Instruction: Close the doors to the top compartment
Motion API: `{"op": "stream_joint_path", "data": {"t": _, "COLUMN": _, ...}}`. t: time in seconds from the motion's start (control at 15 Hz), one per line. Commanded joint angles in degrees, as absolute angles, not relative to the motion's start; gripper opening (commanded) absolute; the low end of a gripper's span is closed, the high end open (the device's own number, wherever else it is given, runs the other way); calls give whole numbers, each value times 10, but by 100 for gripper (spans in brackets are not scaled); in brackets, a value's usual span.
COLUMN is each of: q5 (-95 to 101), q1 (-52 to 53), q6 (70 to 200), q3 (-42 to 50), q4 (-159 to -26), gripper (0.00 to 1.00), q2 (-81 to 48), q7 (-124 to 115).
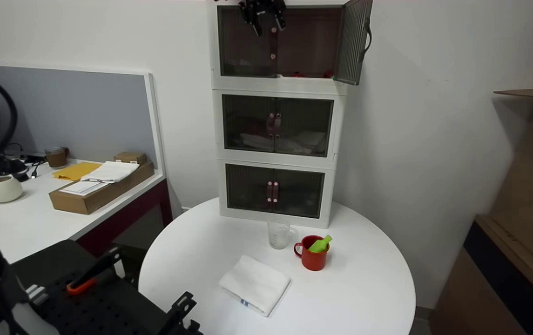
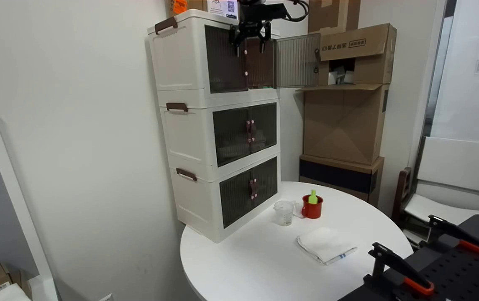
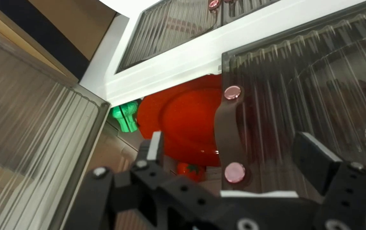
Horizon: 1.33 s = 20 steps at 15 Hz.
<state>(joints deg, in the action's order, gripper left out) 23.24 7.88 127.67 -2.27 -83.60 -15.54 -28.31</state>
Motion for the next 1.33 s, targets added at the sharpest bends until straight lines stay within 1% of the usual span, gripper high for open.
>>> {"op": "stream_joint_path", "data": {"t": 0.0, "q5": 239, "q1": 98, "q6": 1275, "q3": -6, "q4": -774, "gripper": 100, "q2": -206, "q7": -290}}
{"op": "stream_joint_path", "data": {"t": 0.33, "q5": 222, "q1": 98, "q6": 1268, "q3": -7, "q4": -791, "gripper": 100, "q2": -188, "q7": -271}}
{"op": "stream_joint_path", "data": {"t": 0.67, "q5": 104, "q1": 63, "q6": 1233, "q3": -27, "q4": -891, "gripper": 100, "q2": -89, "q7": -159}}
{"op": "stream_joint_path", "data": {"t": 0.87, "q5": 76, "q1": 47, "q6": 1139, "q3": -17, "q4": -954, "gripper": 100, "q2": -10, "q7": -95}}
{"op": "stream_joint_path", "data": {"t": 1.07, "q5": 142, "q1": 27, "q6": 1062, "q3": -4, "q4": -1005, "gripper": 100, "q2": 64, "q7": -68}}
{"op": "stream_joint_path", "data": {"t": 1.27, "q5": 186, "q1": -5, "q6": 1025, "q3": 14, "q4": -1053, "gripper": 100, "q2": 135, "q7": -22}}
